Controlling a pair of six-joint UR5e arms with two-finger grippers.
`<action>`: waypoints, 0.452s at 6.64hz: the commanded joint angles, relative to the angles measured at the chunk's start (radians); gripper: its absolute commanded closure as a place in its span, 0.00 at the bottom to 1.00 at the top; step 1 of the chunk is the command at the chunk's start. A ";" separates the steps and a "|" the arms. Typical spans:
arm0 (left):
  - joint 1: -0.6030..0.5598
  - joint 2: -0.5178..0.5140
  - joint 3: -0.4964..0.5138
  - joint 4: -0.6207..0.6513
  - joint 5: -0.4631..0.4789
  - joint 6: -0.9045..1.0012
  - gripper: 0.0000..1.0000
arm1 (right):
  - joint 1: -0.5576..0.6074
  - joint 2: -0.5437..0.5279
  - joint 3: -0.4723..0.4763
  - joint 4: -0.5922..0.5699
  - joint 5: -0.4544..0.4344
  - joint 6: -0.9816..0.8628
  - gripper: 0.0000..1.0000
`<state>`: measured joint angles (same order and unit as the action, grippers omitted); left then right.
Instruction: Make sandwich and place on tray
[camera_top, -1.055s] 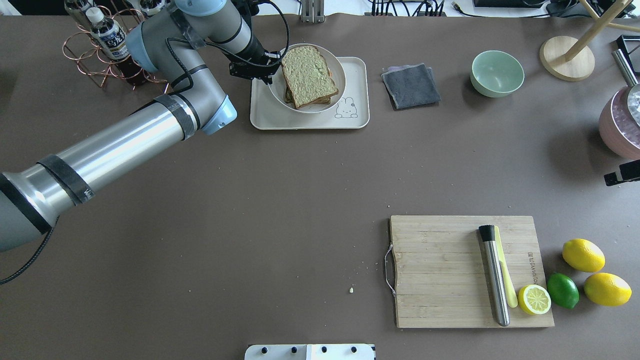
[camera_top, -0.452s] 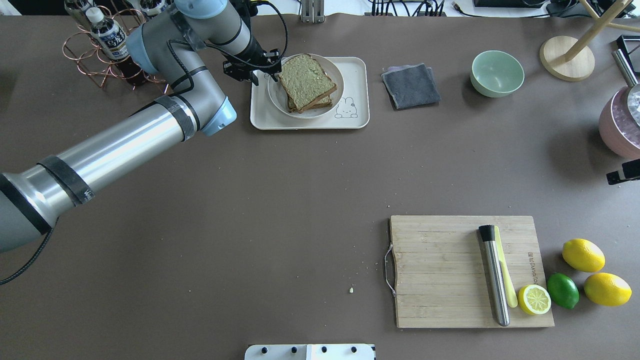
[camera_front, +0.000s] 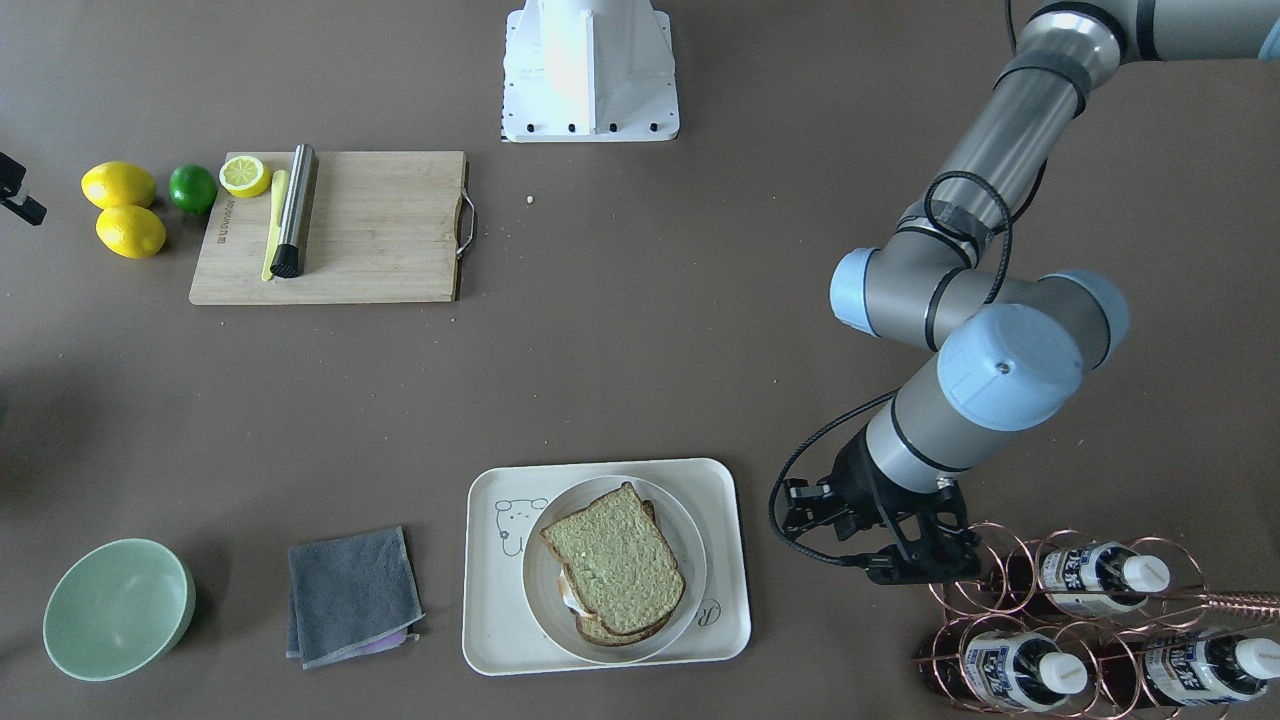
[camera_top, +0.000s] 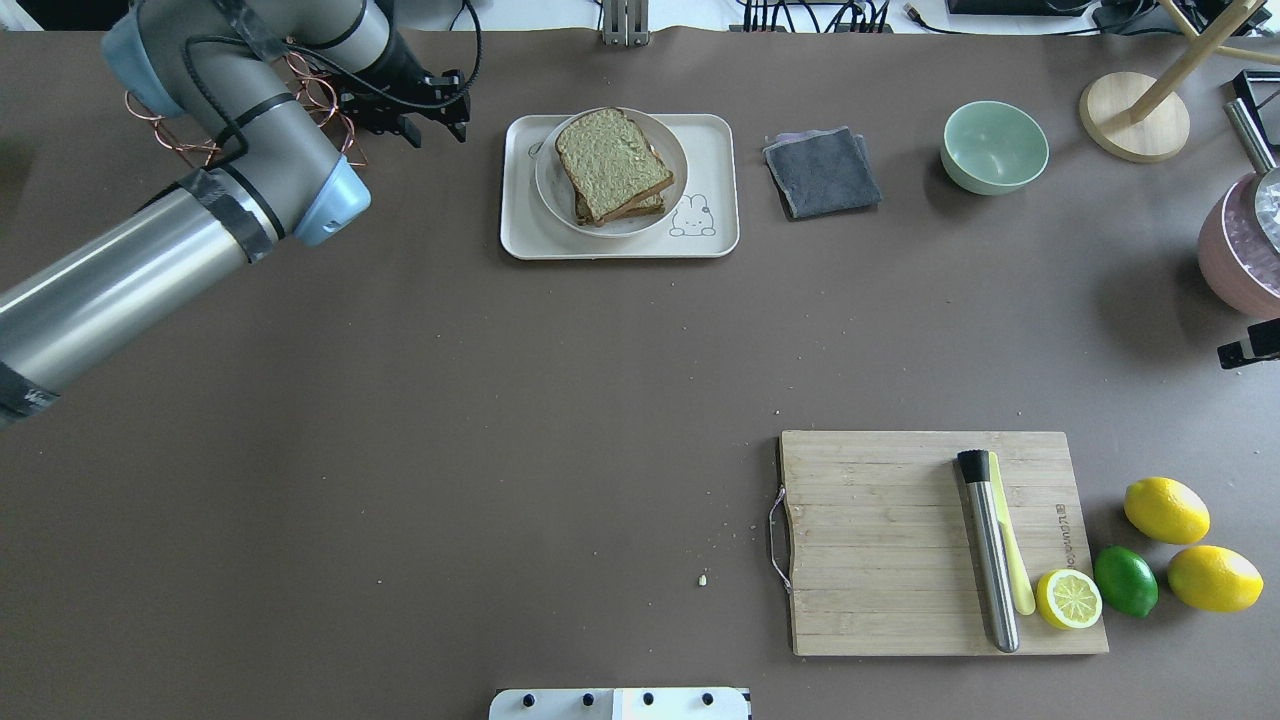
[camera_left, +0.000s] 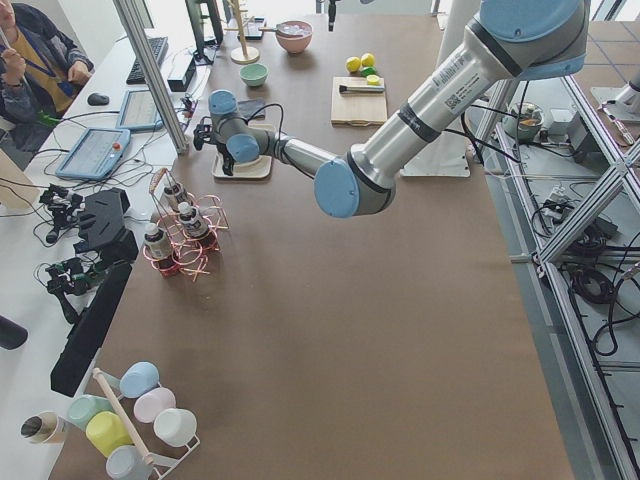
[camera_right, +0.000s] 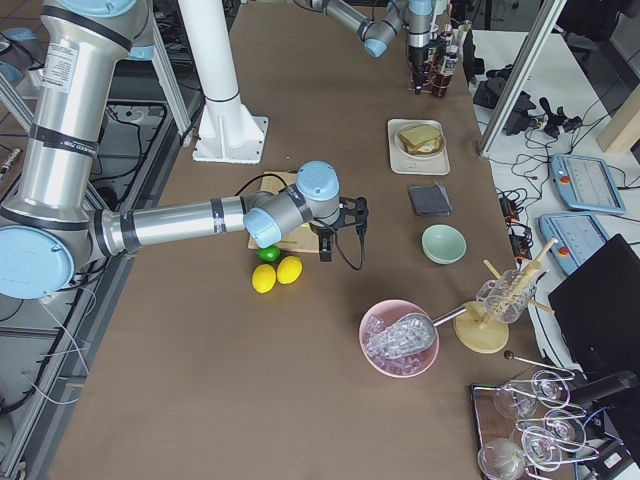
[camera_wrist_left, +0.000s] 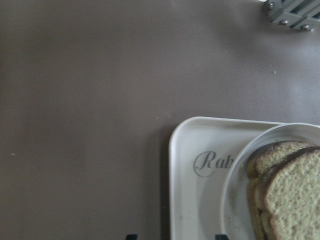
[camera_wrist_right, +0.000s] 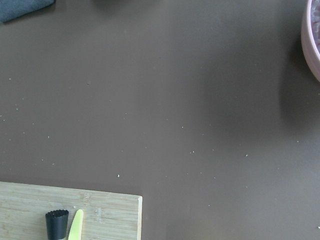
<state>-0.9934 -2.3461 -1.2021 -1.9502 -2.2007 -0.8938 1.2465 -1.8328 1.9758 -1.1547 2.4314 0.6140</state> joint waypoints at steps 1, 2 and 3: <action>-0.123 0.222 -0.398 0.363 -0.025 0.343 0.25 | 0.080 0.006 -0.009 -0.142 -0.009 -0.183 0.00; -0.177 0.332 -0.554 0.483 -0.019 0.492 0.02 | 0.132 0.033 -0.015 -0.263 -0.021 -0.332 0.00; -0.250 0.482 -0.682 0.541 -0.019 0.668 0.02 | 0.181 0.067 -0.018 -0.384 -0.070 -0.479 0.00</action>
<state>-1.1664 -2.0196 -1.7212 -1.5080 -2.2208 -0.4200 1.3696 -1.7994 1.9617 -1.4024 2.4014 0.3032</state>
